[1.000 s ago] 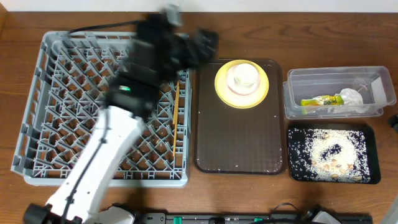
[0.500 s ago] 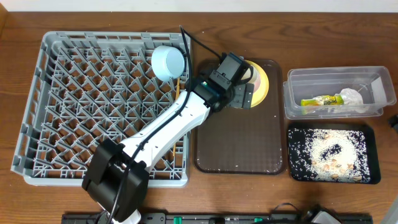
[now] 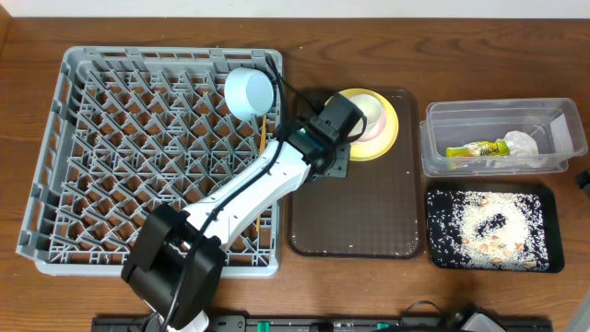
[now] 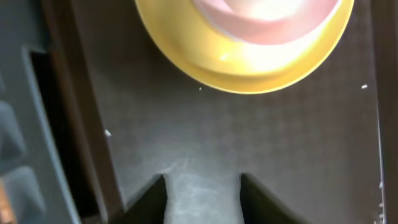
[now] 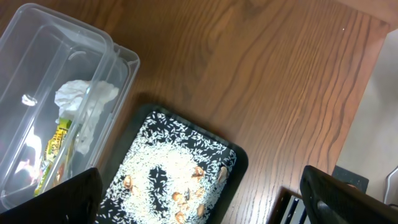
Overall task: Sort waste into correct bins and load items into the dishwasher rack
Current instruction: 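Reach the left gripper right to the white cup on the yellow plate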
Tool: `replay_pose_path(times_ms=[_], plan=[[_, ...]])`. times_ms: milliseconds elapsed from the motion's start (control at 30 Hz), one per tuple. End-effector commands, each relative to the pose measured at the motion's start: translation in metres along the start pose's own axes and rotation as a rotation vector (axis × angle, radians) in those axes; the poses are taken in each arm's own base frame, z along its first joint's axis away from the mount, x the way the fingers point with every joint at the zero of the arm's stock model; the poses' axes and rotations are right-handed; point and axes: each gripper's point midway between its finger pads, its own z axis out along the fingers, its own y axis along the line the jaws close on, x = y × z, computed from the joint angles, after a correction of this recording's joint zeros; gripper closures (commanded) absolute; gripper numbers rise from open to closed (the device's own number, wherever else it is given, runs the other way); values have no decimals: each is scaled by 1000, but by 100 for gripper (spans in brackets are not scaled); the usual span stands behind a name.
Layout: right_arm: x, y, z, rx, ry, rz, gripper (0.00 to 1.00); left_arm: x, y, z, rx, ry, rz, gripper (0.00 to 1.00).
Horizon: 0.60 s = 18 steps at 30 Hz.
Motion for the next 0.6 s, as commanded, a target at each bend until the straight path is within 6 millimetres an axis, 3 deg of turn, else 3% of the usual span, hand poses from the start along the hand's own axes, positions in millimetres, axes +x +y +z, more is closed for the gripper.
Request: replay_pose_path(times_ms=[0,67,233,567], plan=[[-2,-4,-1,6,-6,11,1,1,2,11,-5,-15,2,87],[-2,-4,-1,6,-6,11,1,-4,-1,19,11,-43,1,94],[-2,-4,-1,6,-6,11,1,-18,-10,38,38,-93,0,94],[-2,-4,-1,6,-6,11,1,-5,-2,95,4,-41,-1,94]])
